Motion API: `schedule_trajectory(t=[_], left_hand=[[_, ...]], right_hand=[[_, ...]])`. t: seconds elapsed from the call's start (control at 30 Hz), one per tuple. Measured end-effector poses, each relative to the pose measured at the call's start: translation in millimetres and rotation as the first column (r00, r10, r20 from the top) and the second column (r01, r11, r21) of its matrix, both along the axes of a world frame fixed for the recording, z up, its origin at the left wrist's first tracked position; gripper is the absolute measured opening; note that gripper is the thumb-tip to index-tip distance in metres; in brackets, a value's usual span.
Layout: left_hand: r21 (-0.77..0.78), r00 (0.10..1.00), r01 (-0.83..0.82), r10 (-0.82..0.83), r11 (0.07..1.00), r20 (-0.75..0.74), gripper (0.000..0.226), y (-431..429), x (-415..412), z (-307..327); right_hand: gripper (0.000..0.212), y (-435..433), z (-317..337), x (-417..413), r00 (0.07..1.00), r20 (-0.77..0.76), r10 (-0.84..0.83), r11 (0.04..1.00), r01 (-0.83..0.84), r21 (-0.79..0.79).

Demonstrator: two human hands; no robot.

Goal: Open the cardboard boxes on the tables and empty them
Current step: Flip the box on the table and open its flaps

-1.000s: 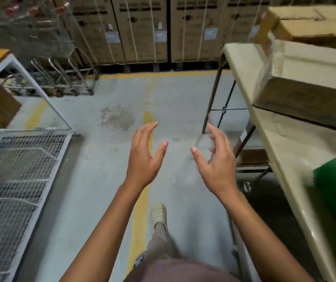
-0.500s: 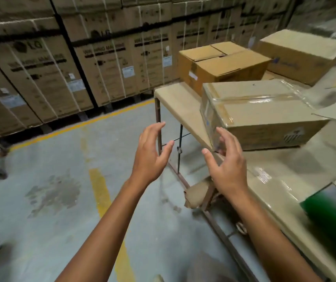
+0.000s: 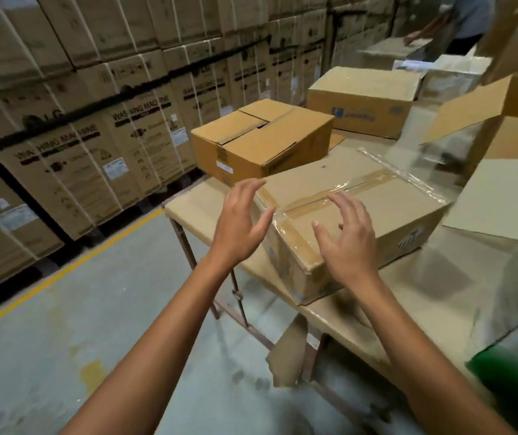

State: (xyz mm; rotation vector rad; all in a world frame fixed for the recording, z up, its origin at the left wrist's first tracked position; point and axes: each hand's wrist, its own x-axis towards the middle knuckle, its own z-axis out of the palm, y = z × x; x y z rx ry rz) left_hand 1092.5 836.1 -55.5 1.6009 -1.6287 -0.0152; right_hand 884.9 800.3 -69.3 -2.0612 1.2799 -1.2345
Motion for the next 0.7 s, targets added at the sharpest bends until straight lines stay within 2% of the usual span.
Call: schedule_trajectory(t=[0.17, 0.27, 0.33, 0.43, 0.53, 0.6, 0.7], left_hand=[[0.091, 0.994, 0.055, -0.063, 0.994, 0.085, 0.047, -85.6, 6.5, 4.6], [0.198, 0.988, 0.022, -0.052, 0.98, 0.146, 0.048, -133.2, 18.2, -5.2], [0.317, 0.982, -0.011, -0.049, 0.949, 0.182, 0.051, -157.4, 31.3, -19.2], [0.455, 0.98, -0.016, -0.076, 0.89, 0.183, 0.057, -173.9, 43.5, -41.4], [0.42, 0.985, -0.03, -0.044, 0.907, 0.165, 0.058, -175.6, 45.7, -56.6], [0.397, 0.983, -0.05, -0.025, 0.916, 0.182, 0.057, -170.0, 46.2, -61.2], [0.385, 0.976, -0.061, -0.025, 0.921, 0.216, 0.056, -154.5, 42.2, -64.2]], right_hand=[[0.048, -47.3, -8.1, 2.9, 0.988, -0.11, -0.11, 0.992, 0.116, 0.053], [0.048, -69.4, -35.6, -5.0, 0.924, -0.364, -0.113, 0.978, 0.169, 0.125], [0.057, -72.9, -54.6, -14.3, 0.865, -0.492, -0.103, 0.975, 0.186, 0.123], [0.071, -76.0, -63.2, -25.6, 0.861, -0.501, -0.085, 0.974, 0.178, 0.14], [0.073, -79.0, -59.3, -28.7, 0.857, -0.508, -0.086, 0.968, 0.193, 0.162], [0.069, -77.7, -60.1, -34.5, 0.858, -0.506, -0.095, 0.957, 0.219, 0.19], [0.05, -74.1, -62.4, -49.2, 0.897, -0.417, -0.149, 0.912, 0.288, 0.294]])
